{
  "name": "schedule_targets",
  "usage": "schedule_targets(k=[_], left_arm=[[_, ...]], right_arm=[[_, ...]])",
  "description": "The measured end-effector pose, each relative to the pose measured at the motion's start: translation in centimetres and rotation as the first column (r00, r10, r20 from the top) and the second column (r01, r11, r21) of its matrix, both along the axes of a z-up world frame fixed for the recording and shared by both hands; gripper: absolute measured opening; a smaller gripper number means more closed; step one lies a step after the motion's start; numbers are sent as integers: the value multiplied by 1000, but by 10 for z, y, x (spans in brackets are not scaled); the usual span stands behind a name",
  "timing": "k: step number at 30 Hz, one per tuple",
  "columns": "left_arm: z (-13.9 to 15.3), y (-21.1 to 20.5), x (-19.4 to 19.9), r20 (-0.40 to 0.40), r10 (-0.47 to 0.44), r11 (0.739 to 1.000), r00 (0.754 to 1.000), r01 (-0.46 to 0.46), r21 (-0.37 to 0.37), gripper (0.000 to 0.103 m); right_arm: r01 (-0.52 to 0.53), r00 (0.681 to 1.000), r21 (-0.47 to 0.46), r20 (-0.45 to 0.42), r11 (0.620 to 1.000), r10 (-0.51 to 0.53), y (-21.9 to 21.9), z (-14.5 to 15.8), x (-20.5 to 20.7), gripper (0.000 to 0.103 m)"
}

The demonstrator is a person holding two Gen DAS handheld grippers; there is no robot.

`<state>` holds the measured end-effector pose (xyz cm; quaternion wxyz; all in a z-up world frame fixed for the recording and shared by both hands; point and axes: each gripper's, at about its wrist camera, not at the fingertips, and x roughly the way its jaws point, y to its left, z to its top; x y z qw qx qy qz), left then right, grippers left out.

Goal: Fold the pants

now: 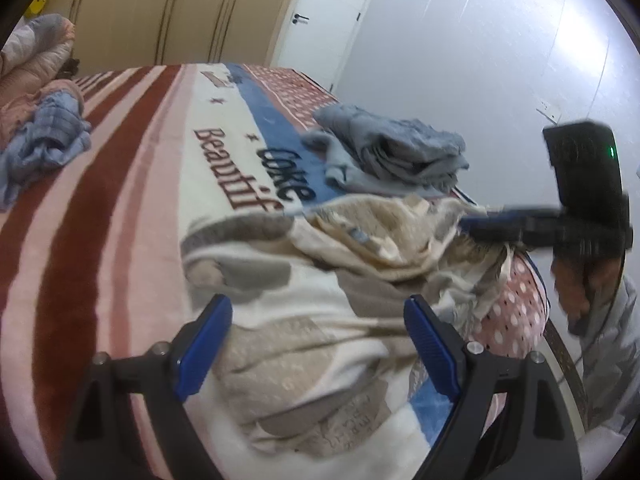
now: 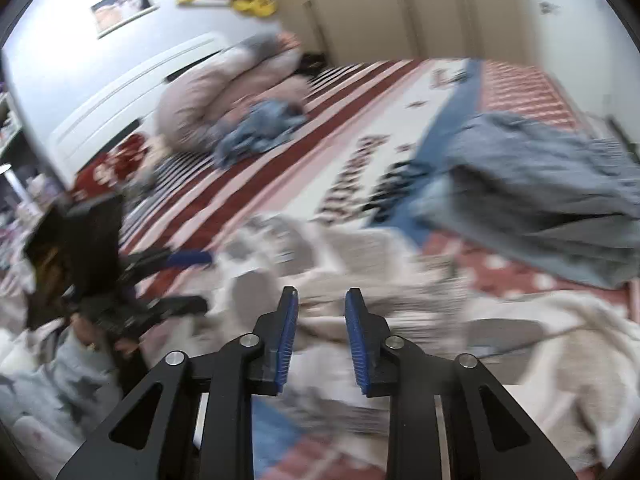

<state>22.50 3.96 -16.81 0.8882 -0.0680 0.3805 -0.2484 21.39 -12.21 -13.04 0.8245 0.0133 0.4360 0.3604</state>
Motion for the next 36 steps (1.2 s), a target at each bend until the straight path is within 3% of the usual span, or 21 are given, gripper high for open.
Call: schedule_targets(k=[2, 6, 12, 17, 21, 25, 29, 31, 33, 36], left_arm=[[2, 2, 3, 4, 8, 1000, 1000, -8, -9, 85], [0, -2, 11, -7, -9, 999, 1000, 9, -39, 85], [-20, -19, 24, -75, -86, 994, 993, 81, -72, 85], [-32, -22, 24, -91, -96, 994, 991, 90, -62, 85], [-33, -26, 21, -105, -124, 992, 987, 123, -24, 85], [-36, -26, 11, -110, -162, 987, 981, 162, -14, 85], [-29, -24, 3, -95, -181, 983, 979, 181, -12, 85], [-20, -19, -1, -78, -172, 985, 982, 171, -19, 85], [-14, -15, -2, -59, -157, 987, 986, 155, -35, 85], [-17, -15, 0, -88, -170, 984, 981, 165, -69, 85]], right_arm=[[-52, 998, -45, -49, 998, 50, 23, -15, 1, 18], [-47, 994, -131, -108, 990, 33, 45, -43, 16, 18], [133, 982, -63, -128, 989, -141, 15, -49, 73, 15], [220, 966, -105, -115, 970, -232, -3, -66, 98, 7], [298, 947, -134, -88, 945, -311, -13, -70, 110, 11], [273, 954, -148, -86, 950, -288, -23, -64, 95, 18], [269, 962, -89, -23, 959, -272, -34, -36, 61, 44], [228, 973, -75, 38, 971, -226, -32, -20, 38, 50], [180, 983, -82, 59, 980, -176, -27, -14, 19, 50], [130, 991, -106, 9, 986, -130, -19, -27, 6, 46]])
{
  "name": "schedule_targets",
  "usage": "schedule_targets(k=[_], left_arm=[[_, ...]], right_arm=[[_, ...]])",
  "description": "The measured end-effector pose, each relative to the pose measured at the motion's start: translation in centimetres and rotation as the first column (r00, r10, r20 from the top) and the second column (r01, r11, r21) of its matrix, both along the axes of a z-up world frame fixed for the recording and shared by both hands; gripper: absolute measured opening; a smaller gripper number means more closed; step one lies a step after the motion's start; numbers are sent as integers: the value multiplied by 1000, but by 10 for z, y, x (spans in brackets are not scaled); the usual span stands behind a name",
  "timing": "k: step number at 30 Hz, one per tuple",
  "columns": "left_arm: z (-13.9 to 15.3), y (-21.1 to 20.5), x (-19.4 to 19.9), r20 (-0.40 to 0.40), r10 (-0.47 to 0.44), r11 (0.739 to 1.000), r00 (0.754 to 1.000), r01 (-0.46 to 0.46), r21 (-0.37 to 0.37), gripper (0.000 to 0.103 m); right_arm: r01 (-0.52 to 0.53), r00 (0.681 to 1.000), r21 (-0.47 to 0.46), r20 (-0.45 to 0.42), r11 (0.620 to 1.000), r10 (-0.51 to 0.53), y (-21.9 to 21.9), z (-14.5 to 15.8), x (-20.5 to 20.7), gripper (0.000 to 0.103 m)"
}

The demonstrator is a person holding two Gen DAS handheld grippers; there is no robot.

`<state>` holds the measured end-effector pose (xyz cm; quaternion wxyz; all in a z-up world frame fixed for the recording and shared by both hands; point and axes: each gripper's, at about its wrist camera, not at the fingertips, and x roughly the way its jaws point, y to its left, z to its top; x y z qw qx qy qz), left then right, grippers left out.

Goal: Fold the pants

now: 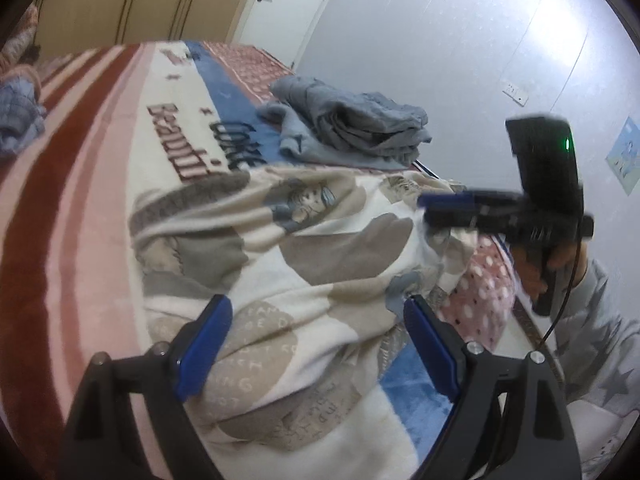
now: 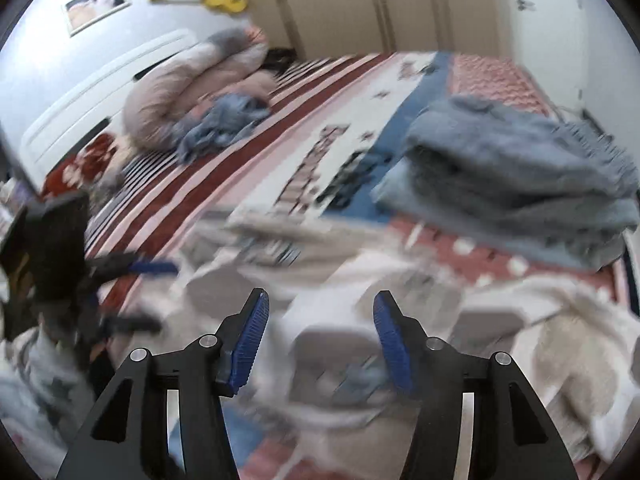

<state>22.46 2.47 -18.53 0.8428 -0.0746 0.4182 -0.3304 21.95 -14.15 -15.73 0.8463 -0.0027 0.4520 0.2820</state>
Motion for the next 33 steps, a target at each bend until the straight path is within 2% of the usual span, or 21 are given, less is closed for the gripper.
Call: schedule_targets(k=[2, 5, 7, 9, 13, 15, 16, 17, 19, 20, 21, 22, 24, 26, 29, 33], left_arm=[[-6, -3, -2, -18, -12, 1000, 1000, 12, 10, 85], [-14, -3, -11, -48, -55, 998, 997, 54, -17, 85], [-15, -2, -16, -53, -65, 998, 996, 64, -27, 85], [-9, -4, -18, -36, -46, 999, 998, 46, -4, 85], [11, -10, -21, 15, -27, 999, 1000, 27, 18, 85], [26, -17, -24, 58, -26, 999, 998, 25, 26, 85], [31, -20, -24, 68, -23, 999, 997, 21, 29, 85], [36, -24, -25, 80, -20, 999, 997, 18, 29, 85], [45, -34, -24, 98, -18, 1000, 995, 16, 22, 85], [49, -42, -24, 106, -16, 1000, 994, 14, 18, 85], [51, -47, -23, 110, -15, 1000, 994, 14, 15, 85], [53, -52, -22, 112, -18, 1000, 994, 16, 11, 85], [55, -66, -20, 112, -22, 1000, 993, 21, 8, 85], [56, -74, -20, 107, -18, 1000, 994, 17, 16, 85], [54, -84, -19, 100, -8, 999, 995, 5, 37, 85], [52, -88, -16, 88, 9, 999, 996, -13, 42, 85]], right_arm=[[-2, 1000, -47, -26, 999, 1, 3, -14, -6, 33], [9, 996, -63, -85, 998, -14, -8, -38, -16, 31], [18, 997, -61, -78, 998, -23, -13, -44, -23, 29], [37, 997, -44, -68, 998, -40, -17, -41, -25, 29], [103, 995, 22, -13, 994, -103, -37, -18, -38, 31], [183, 982, 45, 30, 982, -184, -65, -1, -52, 49], [225, 973, 54, 46, 973, -228, -79, 4, -59, 63], [295, 952, 65, 63, 953, -299, -104, 11, -69, 65], [389, 918, 65, 57, 919, -393, -136, 14, -78, 65], [456, 888, 84, 32, 886, -459, -162, 12, -85, 66], [484, 873, 102, 9, 869, -487, -174, 10, -86, 66], [530, 848, 134, -46, 837, -529, -196, 1, -91, 66], [573, 819, 138, -102, 808, -564, -217, -14, -94, 66], [602, 798, 121, -118, 789, -591, -230, -29, -96, 66], [612, 790, 188, -99, 768, -606, -243, -39, -92, 68], [647, 754, 314, -131, 695, -643, -262, -47, -74, 68]])
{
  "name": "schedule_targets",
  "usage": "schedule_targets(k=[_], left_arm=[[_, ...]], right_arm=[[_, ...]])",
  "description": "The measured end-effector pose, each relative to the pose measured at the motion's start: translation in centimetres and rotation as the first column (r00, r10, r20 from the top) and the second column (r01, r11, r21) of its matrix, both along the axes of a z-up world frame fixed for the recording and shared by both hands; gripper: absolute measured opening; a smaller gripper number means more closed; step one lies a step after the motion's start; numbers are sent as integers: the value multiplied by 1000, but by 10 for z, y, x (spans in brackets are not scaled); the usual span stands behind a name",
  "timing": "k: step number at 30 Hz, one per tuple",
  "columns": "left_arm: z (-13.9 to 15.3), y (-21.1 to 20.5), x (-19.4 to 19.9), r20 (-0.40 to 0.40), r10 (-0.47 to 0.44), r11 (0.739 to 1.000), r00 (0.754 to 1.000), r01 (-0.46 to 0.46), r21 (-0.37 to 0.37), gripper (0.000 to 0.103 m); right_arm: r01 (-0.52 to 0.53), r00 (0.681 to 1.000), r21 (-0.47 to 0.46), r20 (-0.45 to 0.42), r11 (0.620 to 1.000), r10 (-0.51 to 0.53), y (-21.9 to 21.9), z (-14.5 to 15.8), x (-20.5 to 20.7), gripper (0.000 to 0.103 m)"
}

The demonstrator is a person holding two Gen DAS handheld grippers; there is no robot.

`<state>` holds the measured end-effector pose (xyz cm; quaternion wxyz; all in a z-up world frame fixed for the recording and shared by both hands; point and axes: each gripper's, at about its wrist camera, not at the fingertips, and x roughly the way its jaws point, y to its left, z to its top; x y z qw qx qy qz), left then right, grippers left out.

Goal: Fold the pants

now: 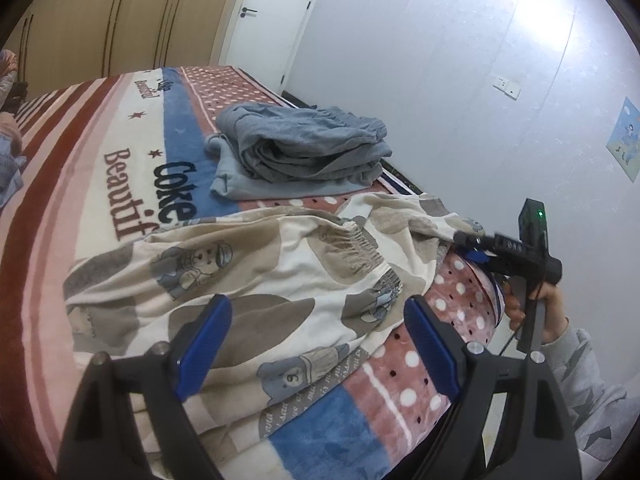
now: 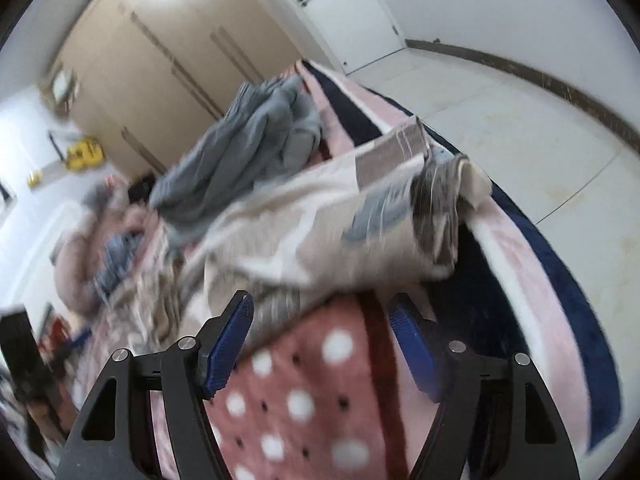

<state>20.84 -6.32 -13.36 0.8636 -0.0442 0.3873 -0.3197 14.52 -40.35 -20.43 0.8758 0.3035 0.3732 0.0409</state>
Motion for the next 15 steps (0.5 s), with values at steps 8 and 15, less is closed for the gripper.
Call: schedule_targets(k=[8, 15], left_arm=[[-2, 10, 5, -13, 39, 999, 999, -39, -2, 85], [0, 26, 4, -3, 69, 998, 998, -69, -10, 85]], right_arm=[[85, 996, -1, 27, 996, -85, -2, -3, 34, 48], [100, 990, -103, 112, 990, -88, 7, 21, 35, 7]])
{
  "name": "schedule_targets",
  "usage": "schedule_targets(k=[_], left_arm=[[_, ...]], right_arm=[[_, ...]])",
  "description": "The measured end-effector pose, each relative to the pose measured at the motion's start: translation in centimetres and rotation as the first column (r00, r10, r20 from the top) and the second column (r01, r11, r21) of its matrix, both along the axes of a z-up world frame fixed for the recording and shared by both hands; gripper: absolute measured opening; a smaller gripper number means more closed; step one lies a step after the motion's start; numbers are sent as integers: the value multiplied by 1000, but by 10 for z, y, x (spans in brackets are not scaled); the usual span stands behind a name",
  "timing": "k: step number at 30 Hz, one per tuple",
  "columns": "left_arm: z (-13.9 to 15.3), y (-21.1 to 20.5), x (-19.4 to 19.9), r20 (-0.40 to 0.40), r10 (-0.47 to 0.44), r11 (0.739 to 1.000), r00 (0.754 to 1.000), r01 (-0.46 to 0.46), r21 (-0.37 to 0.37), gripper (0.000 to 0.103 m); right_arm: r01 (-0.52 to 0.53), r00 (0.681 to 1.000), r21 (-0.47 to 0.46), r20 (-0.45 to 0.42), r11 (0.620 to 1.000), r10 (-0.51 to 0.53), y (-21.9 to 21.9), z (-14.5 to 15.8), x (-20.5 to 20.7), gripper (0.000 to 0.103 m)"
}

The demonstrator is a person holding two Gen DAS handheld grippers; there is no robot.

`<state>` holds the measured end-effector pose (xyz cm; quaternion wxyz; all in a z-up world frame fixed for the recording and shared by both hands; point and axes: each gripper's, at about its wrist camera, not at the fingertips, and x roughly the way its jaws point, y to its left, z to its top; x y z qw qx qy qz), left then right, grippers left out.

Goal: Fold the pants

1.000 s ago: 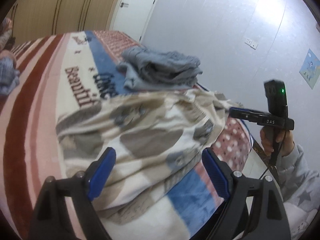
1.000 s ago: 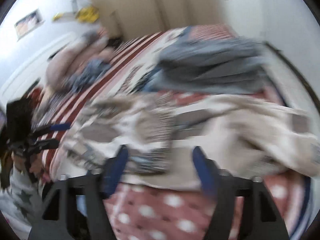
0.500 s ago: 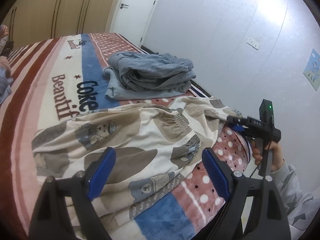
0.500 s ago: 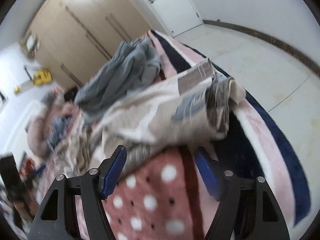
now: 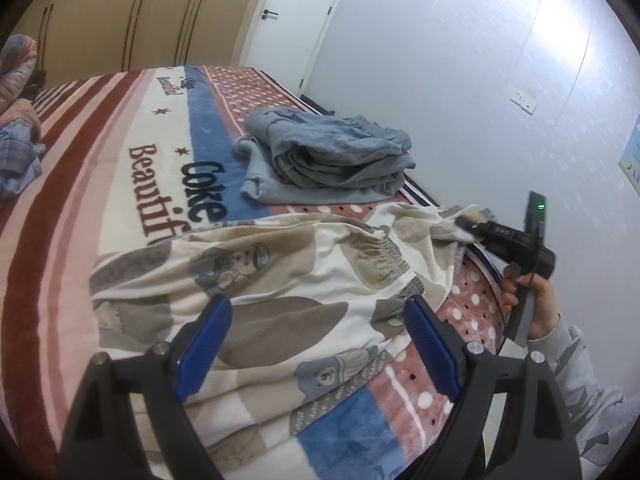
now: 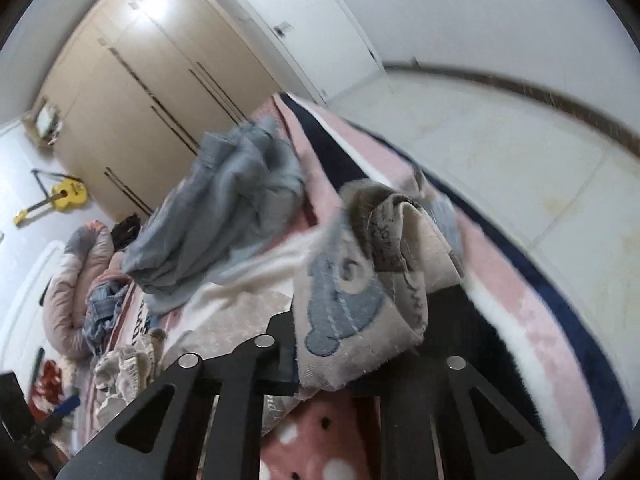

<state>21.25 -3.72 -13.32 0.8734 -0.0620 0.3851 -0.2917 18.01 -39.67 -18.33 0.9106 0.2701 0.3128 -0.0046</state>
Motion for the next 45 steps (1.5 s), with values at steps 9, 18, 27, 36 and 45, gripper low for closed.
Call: schedule_targets(k=[9, 18, 27, 36, 45], left_arm=[[8, 37, -7, 30, 69, 996, 997, -67, -51, 85], [15, 99, -21, 74, 216, 976, 974, -213, -43, 85], [13, 158, -33, 83, 301, 953, 950, -296, -66, 85], [8, 175, -30, 80, 326, 944, 942, -321, -71, 85], [19, 158, -24, 84, 263, 961, 961, -254, -109, 85]], right_arm=[[-163, 967, -136, 172, 977, 186, 67, 94, -18, 7], [-518, 803, -292, 158, 804, 574, 247, 140, -2, 7], [-722, 674, -319, -121, 615, 729, 397, 40, 26, 7], [-816, 570, -236, -179, 527, 802, 405, 11, 23, 43], [-740, 654, -292, -101, 606, 750, 347, 66, 16, 47]])
